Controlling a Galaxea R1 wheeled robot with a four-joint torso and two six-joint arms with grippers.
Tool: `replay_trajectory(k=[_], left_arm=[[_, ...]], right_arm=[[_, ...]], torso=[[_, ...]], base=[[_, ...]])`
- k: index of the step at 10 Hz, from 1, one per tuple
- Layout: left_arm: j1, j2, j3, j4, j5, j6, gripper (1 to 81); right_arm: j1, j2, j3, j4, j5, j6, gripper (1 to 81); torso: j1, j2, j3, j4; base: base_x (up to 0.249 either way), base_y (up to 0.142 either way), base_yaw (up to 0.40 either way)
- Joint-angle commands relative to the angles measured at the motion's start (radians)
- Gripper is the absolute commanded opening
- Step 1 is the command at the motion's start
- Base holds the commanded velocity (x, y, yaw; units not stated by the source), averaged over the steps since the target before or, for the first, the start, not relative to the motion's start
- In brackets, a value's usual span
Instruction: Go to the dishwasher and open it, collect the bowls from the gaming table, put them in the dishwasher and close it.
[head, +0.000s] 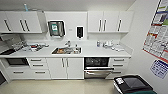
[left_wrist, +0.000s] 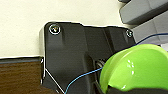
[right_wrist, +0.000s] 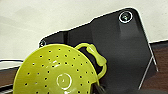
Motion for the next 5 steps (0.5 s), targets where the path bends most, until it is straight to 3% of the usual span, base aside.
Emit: replay_trajectory(k=[1, 5], left_arm=[[-0.029, -0.018, -0.004, 0.004, 0.027, -0.001, 1.0], [-0.029, -0.018, -0.004, 0.004, 0.027, -0.001, 1.0]], right_arm=[[0.039, -0.009, 0.010, -0.012, -0.037, -0.001, 1.0], [0.042, -0.008, 0.010, -0.012, -0.037, -0.001, 1.0]], torso=[[0.000, 0.000, 0.000, 0.000], [0.000, 0.000, 0.000, 0.000]], base=[[0.101, 0.000, 0.000], [0.101, 0.000, 0.000]])
